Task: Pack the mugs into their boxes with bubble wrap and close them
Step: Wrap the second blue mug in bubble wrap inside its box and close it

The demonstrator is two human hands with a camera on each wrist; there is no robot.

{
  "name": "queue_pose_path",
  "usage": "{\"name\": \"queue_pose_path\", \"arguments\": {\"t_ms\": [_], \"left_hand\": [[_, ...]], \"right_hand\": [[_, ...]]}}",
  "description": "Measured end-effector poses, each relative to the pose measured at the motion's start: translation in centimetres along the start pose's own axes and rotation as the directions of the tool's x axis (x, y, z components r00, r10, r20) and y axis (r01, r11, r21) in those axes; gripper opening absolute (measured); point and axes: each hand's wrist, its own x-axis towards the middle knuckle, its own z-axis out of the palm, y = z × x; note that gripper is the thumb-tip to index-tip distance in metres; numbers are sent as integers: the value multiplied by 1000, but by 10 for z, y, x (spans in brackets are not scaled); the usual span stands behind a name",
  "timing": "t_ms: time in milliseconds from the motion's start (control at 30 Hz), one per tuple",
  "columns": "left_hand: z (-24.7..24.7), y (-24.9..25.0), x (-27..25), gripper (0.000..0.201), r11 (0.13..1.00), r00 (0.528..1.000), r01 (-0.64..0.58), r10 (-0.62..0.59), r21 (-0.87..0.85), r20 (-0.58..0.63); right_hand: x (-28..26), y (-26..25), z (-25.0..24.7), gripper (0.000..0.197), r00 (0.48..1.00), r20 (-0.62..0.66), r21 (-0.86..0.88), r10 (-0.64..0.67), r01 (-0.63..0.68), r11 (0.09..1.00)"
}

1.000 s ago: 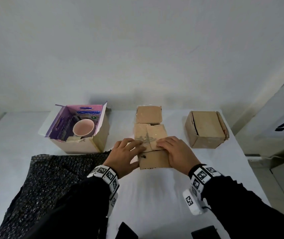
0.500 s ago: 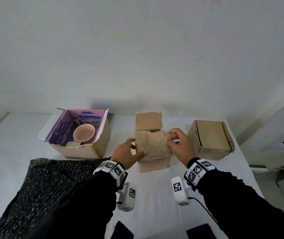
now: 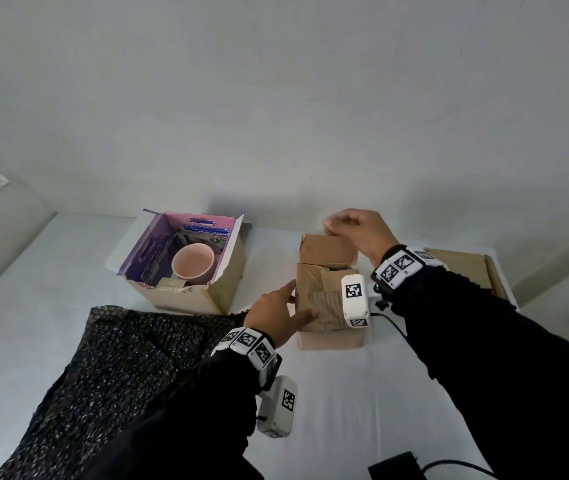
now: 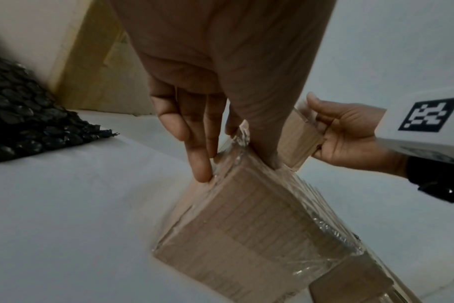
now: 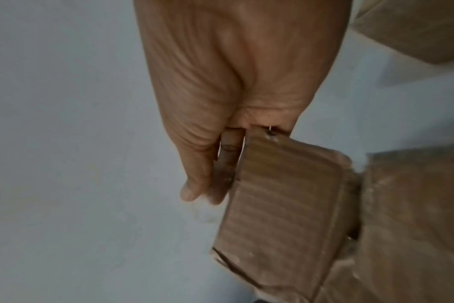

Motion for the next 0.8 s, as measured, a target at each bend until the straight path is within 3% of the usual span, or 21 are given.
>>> {"name": "queue_pose_path", "arguments": {"t_ms": [167,367,467,567,667,800], "left_hand": [[3,-3,0,74,999,1000,22,-22,-45,7],[7,-7,2,72,985,997,70,-72,-156,-8],[10,-8,2,78,977,996,72,-80,-203,-32],[12,-9,3,82,976,996,66,-75,-207,-37],[10,-7,3,66,987,997,58,-64,-149,-38],[9,-3,0,56,1000,1000,19,-19,-7,-21]], "right_hand": [[-11,-13,-7,12,986,42,-125,-159,163,979],[-73,8,3,10,943,69,-349,-325,328,878],[-102,37,14,27,924,113,-477,-366,374,796],[-118,64,22,16,911,112,-552,-397,389,737],[-129,77,29,11,865,92,-644,-494,430,633],[-151,95,27,38,802,247,-698,-544,537,475]]}}
